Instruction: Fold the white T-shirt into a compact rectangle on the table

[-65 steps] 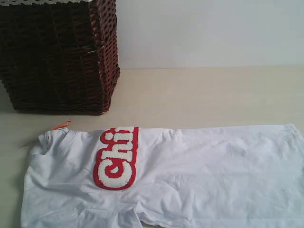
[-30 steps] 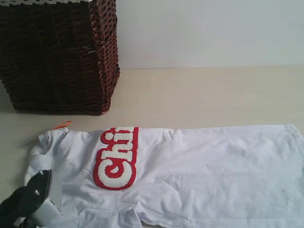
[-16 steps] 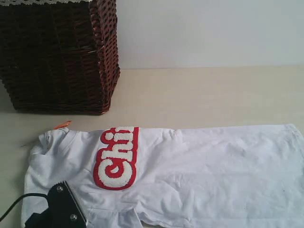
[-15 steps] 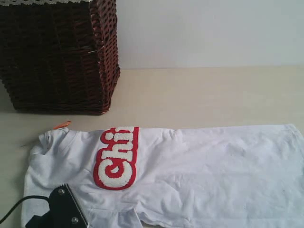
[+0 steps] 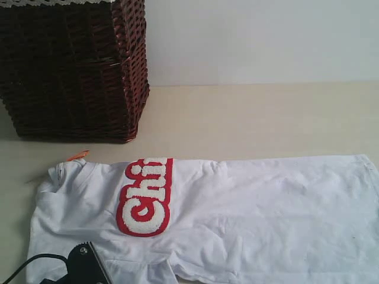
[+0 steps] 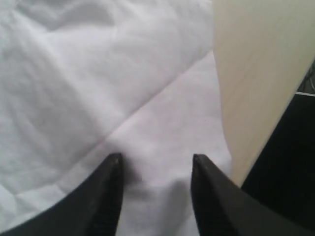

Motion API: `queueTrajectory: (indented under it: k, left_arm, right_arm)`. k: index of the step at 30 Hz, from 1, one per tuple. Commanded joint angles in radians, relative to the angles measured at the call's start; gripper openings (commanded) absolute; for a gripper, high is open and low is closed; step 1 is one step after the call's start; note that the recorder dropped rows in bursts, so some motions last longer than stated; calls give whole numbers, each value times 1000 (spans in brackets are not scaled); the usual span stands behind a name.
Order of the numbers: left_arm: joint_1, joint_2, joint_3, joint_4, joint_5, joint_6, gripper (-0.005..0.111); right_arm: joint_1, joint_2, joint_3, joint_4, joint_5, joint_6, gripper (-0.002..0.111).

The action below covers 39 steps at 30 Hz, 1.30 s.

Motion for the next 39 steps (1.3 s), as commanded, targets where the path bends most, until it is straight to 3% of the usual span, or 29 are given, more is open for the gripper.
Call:
queueTrajectory:
  k: [1, 6, 18, 22, 29, 39]
  left_arm:
    - [-4, 57, -3, -2, 0, 8, 29]
    - [-4, 97, -3, -2, 15, 5, 0]
    - [16, -3, -73, -19, 11, -24, 0]
    - [90, -44, -104, -21, 43, -72, 0]
    - [299, -39, -106, -10, 240, -132, 0]
    - [446, -39, -133, -20, 79, -130, 0]
  right_arm:
    - [-4, 3, 5, -7, -5, -2, 0]
    - [-4, 3, 5, -7, -5, -2, 0]
    - [-4, 3, 5, -7, -5, -2, 0]
    - [-4, 3, 5, -7, -5, -2, 0]
    - [-4, 3, 5, -7, -5, -2, 0]
    - [-4, 3, 5, -7, -5, -2, 0]
